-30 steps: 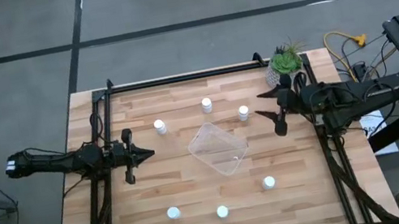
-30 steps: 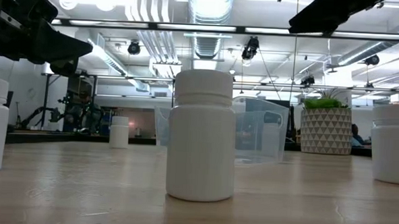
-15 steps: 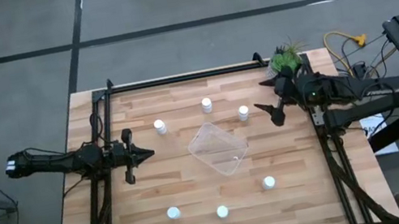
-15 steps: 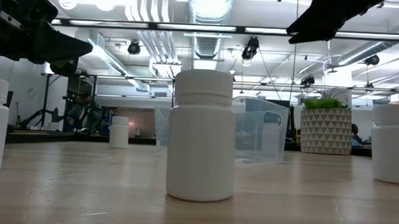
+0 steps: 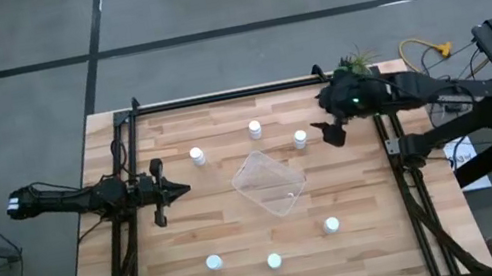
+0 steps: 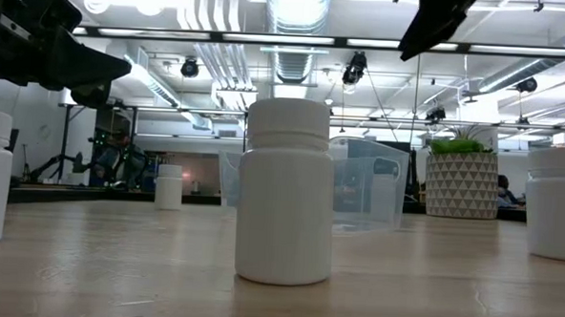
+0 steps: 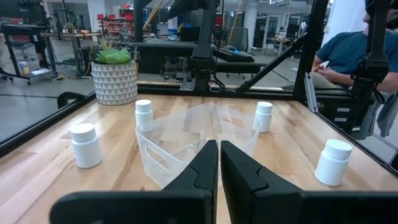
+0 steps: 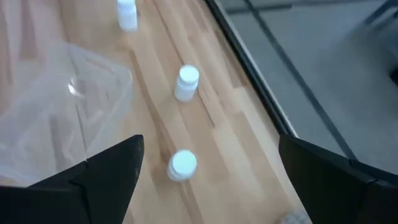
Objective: Pick and place pill bottles into a basket
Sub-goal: Put the white pill bottle into the transparent bin
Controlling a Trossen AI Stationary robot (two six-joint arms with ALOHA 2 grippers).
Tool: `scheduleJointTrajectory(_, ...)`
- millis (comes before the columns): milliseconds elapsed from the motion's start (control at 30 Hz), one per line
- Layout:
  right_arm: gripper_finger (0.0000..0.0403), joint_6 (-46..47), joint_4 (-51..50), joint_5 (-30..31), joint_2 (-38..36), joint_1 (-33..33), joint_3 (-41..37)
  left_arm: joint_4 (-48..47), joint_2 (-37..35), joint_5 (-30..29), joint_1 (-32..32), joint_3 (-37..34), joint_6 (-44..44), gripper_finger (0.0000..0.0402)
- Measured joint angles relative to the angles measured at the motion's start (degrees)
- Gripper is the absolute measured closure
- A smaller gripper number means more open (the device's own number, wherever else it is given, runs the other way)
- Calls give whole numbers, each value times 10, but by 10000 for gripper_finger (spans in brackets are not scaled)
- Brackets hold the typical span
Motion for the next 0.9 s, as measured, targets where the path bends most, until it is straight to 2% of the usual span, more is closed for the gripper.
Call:
scheduleJointTrajectory(167, 39, -19, -36, -3, 68, -5, 43, 0, 1, 0, 0, 0, 0, 402)
scheduleJointTrajectory(333, 39, -25, -59, -39, 123, -24, 65, 0, 1, 0, 0, 0, -1, 402)
scheduleJointTrajectory(567, 39, -46, -88, -162, 182, -57, 65, 0, 1, 0, 0, 0, -1, 402)
scheduleJointTrajectory(900, 39, -94, -86, -163, 236, -57, 65, -1, 9, 0, 0, 0, 0, 402)
